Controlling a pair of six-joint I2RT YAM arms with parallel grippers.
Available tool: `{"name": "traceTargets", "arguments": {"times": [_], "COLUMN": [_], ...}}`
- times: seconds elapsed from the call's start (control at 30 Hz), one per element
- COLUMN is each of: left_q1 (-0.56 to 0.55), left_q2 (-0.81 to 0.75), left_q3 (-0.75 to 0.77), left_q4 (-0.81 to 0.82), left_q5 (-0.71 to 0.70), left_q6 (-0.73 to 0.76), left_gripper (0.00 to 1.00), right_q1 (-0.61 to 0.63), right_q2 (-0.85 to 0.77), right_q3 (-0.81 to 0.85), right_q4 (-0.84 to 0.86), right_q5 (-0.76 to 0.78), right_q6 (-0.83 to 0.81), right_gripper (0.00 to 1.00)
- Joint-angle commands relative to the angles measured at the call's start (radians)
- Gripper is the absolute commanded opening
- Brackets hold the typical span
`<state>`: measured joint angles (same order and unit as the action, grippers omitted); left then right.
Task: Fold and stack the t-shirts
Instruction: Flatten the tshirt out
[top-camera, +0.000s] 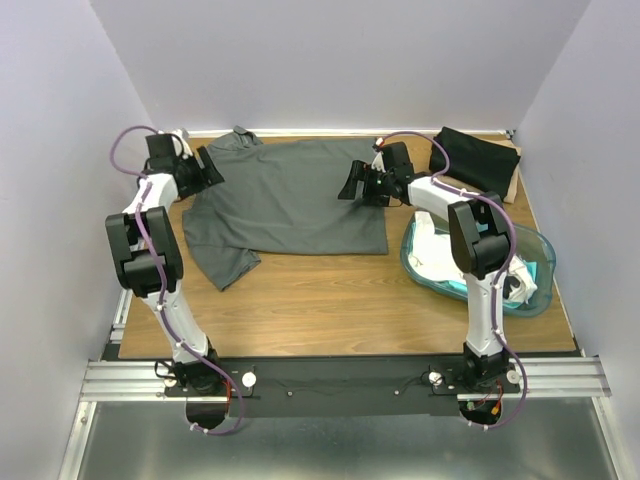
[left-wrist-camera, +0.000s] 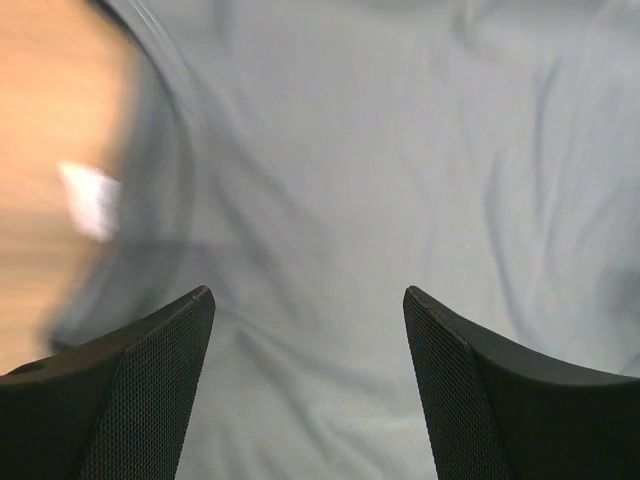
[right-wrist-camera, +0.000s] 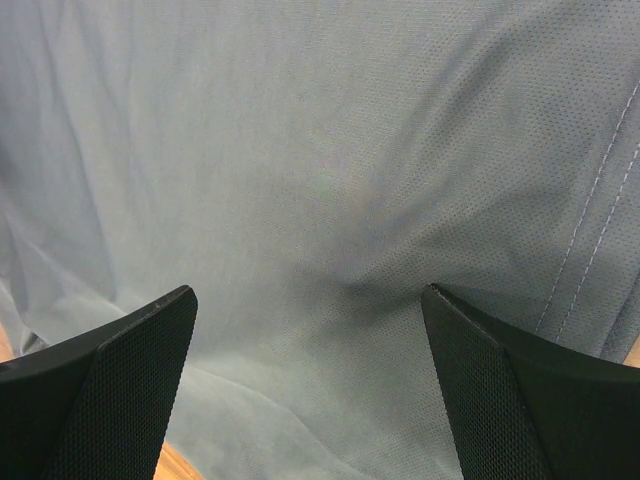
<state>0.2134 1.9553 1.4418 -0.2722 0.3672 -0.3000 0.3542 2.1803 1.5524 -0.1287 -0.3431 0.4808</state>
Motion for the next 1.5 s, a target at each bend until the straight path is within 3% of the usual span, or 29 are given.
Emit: {"name": "traceTargets", "arguments": {"times": [0.0,0.2,0.3,0.4,0.7,0.8,0.83,0.93,1.0,1.37,1.47], "left_q1": [0.047,0.053,0.053,0.055,0.055,0.053,0.055,0.055,0.053,0.078,0.084], "left_q2": [0.011,0.12,0.154,0.194,0.264,0.28,0.281,0.275,0.236,0.114,0.074], "left_q3": [0.106,0.2,0.223,0.233,0.226,0.227,0.224,0.238,0.258,0.302,0.301], "left_q4": [-0.061,-0.094,-0.098,-0.093,-0.09,-0.087,-0.088,-0.119,-0.165,-0.258,-0.269], "left_q5": [-0.033,-0.109,-0.137,-0.108,-0.067,-0.044,-0.056,-0.123,-0.212,-0.401,-0.43], "left_q6": [0.051,0.09,0.101,0.105,0.098,0.091,0.09,0.099,0.116,0.128,0.128], "left_gripper": [0.84,0.82,0.77,0.68,0.63,0.48,0.36,0.12,0.01,0.0,0.05], "right_q1": [0.0,0.0,0.0,0.0,0.0,0.0,-0.001,0.0,-0.003,-0.02,-0.021], "right_q2": [0.039,0.045,0.049,0.053,0.059,0.061,0.061,0.056,0.055,0.053,0.058], "right_q3": [0.018,0.029,0.028,0.028,0.031,0.031,0.029,0.023,0.011,-0.011,-0.011], "right_q4": [-0.054,-0.058,-0.061,-0.061,-0.063,-0.063,-0.063,-0.063,-0.068,-0.092,-0.095], "right_q5": [0.062,0.059,0.053,0.052,0.05,0.049,0.046,0.058,0.079,0.121,0.125], "right_q6": [-0.016,-0.016,-0.011,-0.011,-0.01,-0.01,-0.01,-0.011,-0.005,0.013,0.018], "right_gripper": [1.0,1.0,1.0,1.0,1.0,1.0,1.0,1.0,1.0,1.0,1.0]}}
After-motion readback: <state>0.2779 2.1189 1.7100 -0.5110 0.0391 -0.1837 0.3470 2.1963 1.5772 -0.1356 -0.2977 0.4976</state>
